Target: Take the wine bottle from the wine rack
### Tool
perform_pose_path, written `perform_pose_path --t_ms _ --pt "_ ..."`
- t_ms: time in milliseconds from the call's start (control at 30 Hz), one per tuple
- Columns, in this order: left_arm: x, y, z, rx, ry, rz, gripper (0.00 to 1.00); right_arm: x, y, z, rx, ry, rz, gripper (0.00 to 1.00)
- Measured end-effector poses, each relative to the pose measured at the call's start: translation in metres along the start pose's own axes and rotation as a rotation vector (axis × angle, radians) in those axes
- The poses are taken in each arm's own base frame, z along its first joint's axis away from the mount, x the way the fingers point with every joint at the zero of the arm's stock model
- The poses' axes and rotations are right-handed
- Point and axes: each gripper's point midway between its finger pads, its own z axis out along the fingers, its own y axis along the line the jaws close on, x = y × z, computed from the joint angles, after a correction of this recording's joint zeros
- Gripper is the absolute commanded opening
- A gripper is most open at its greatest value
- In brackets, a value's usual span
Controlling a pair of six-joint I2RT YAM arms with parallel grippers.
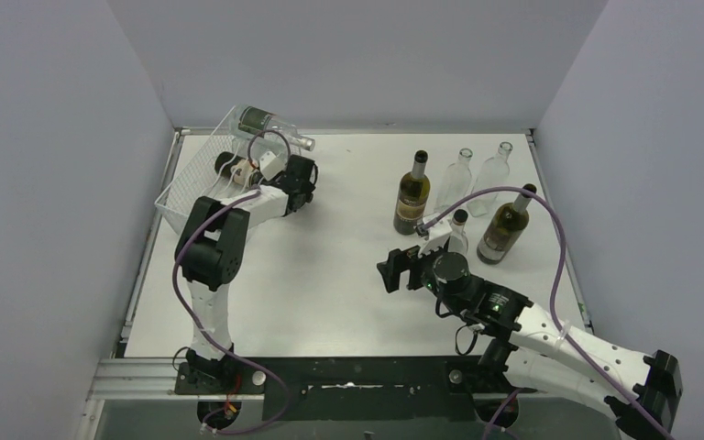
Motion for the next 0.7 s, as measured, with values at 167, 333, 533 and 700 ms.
perform_pose_path --t_ms 167,333,533,700 --pt "0.010 0.003 0.007 -0.007 0.018 0.002 0.46 0.004 -0.001 -0.001 -0.001 0.018 -0.013 0.98" --pt "0.010 0.004 0.007 -0.011 0.016 -0.014 0.39 0.006 0.001 0.000 -0.012 0.025 -0.026 0.98" --pt "0.010 0.004 0.007 -0.015 0.014 -0.032 0.30 0.015 0.001 0.005 -0.009 0.059 -0.053 0.98" --pt "0.010 0.004 0.008 -0.016 0.005 -0.082 0.21 0.016 0.002 0.006 -0.014 0.061 -0.058 0.98"
